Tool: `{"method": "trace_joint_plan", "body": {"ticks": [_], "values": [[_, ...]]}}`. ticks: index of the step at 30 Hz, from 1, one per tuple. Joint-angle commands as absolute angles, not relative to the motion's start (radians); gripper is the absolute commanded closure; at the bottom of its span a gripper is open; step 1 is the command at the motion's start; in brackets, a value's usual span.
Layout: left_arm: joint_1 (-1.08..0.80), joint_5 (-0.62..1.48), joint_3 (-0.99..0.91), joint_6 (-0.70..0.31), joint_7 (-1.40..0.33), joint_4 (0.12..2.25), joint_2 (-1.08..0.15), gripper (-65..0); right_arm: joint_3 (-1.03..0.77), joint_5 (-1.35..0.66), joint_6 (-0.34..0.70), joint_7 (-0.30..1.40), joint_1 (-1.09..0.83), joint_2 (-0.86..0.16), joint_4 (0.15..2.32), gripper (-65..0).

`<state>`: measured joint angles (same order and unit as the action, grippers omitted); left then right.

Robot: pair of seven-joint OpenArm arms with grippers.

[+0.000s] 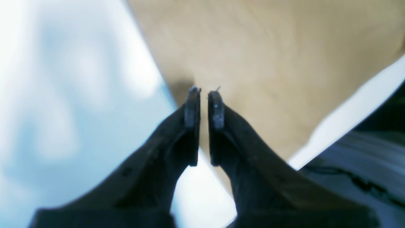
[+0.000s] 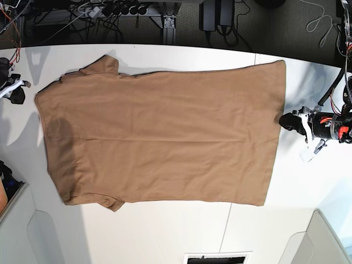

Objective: Layout the t-shirt on the table in an organized manner, then fold the t-shirt properly
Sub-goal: 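Release the shirt with both grippers and move them to the shirt corners, then grasp the shirt corners with both grippers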

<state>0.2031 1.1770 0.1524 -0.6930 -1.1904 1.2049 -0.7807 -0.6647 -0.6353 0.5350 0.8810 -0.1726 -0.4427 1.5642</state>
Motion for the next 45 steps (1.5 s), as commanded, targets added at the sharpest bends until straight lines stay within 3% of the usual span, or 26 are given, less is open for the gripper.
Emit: {"method": "trace_joint_plan", "body": {"ticks": [1, 6, 9, 12, 18, 23, 45], "values": [[0.193, 1.197, 0.129, -0.698, -1.193, 1.246, -0.804, -10.6, -0.690, -0.651, 0.546, 0.869, -0.176, -0.468, 1.580, 0.0], [0.045, 1.216, 0.072, -0.698, -1.201, 1.380, -0.803, -25.1, -0.740, -0.656, 0.546, 0.873, -0.209, -0.471, 1.579, 0.0], [-0.027, 1.215, 0.027, -0.698, -1.197, 1.407, -0.795, -26.0, -0.739, -0.655, 0.546, 0.876, -0.215, -0.471, 1.570, -21.2], [-0.084, 1.215, -0.048, -0.698, -1.193, 1.409, -0.780, -26.0, -0.739, -0.673, 0.547, 0.876, -0.214, -0.471, 1.543, -31.5], [-0.154, 1.234, -0.158, -0.698, -1.180, 1.409, -0.779, -26.1, -0.708, -0.731, 0.547, 0.875, -0.214, -0.470, 1.468, -31.5], [-0.171, 1.227, -0.164, -0.698, -1.159, 1.409, -0.768, -34.7, -0.627, -0.752, 0.561, 0.870, -0.210, -0.465, 1.452, -31.5], [-0.189, 1.136, -0.202, -0.698, -1.150, 1.407, -0.662, -34.7, -0.561, -0.748, 0.557, 0.850, -0.156, -0.429, 1.452, -31.5]]}}
